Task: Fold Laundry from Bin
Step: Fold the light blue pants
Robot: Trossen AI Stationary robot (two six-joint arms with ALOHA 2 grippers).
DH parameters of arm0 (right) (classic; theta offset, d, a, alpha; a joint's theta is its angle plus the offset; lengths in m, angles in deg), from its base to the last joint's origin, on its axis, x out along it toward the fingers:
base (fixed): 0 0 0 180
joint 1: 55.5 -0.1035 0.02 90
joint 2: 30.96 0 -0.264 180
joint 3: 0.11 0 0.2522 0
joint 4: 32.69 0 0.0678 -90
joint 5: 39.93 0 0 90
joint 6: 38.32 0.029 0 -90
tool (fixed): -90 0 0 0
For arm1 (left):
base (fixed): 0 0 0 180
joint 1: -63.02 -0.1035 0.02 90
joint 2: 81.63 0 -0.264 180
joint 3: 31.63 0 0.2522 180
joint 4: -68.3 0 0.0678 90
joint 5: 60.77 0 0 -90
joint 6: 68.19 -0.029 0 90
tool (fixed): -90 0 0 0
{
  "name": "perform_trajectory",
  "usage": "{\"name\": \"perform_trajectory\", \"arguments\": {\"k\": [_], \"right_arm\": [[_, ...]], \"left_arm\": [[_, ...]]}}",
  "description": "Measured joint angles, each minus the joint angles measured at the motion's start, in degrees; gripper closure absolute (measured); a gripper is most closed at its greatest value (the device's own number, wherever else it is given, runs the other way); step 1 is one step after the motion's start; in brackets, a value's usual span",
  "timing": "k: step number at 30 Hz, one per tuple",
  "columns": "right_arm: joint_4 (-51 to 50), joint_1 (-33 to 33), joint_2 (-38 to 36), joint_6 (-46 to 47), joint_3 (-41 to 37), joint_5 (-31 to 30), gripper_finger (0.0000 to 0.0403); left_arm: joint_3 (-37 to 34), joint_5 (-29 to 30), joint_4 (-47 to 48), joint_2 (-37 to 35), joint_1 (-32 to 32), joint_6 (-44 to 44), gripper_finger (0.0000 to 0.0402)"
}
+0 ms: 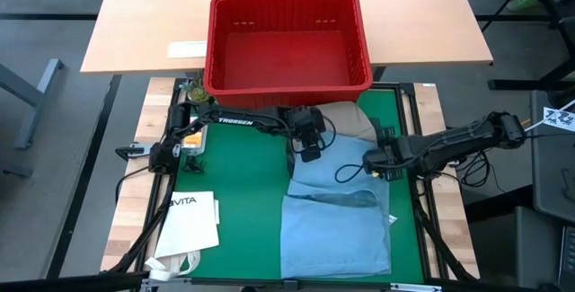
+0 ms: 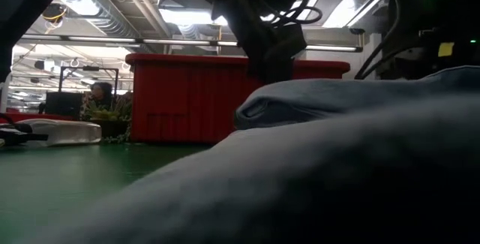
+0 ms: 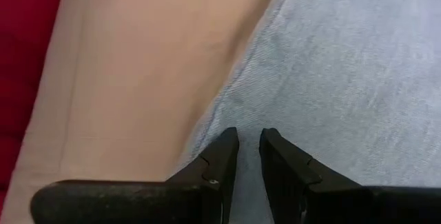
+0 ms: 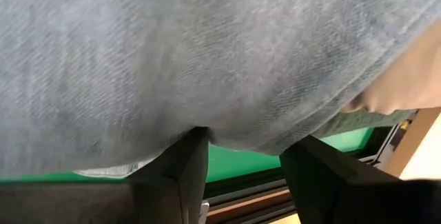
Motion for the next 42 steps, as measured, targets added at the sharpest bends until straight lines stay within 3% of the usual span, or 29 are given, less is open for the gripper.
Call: {"name": "perform_trajectory", "arguments": {"k": [10,19,26,33,37,42], "right_arm": [[-0.3,6.9,0.0,-1.1,1.1,-0.2,0.0231],[-9.6,6.8,0.0,-2.7,13.3,0.4,0.0231],[-10.0,0.7,0.0,0.2,19.8,5.6,0.0231],[-15.8,-6.7,0.0,7.1,21.2,1.0,0.0231],[-22.2,-7.1,0.0,12.1,21.2,-3.7,0.0231],[-23.0,-7.1,0.0,15.2,21.4,-3.5,0.0231]], "left_arm": [[0.0,-0.7,0.0,0.0,-2.7,-0.1,0.0337],[-0.2,-2.1,0.4,-4.4,-1.8,-2.8,0.0337],[-0.1,-2.8,3.1,-7.7,2.8,-3.1,0.0337],[-0.1,-2.8,6.6,-7.6,7.0,-4.4,0.0337],[-0.1,-2.2,5.5,-7.6,8.6,-4.3,0.0337],[-0.1,-1.5,5.8,-7.6,9.1,-4.3,0.0337]]}}
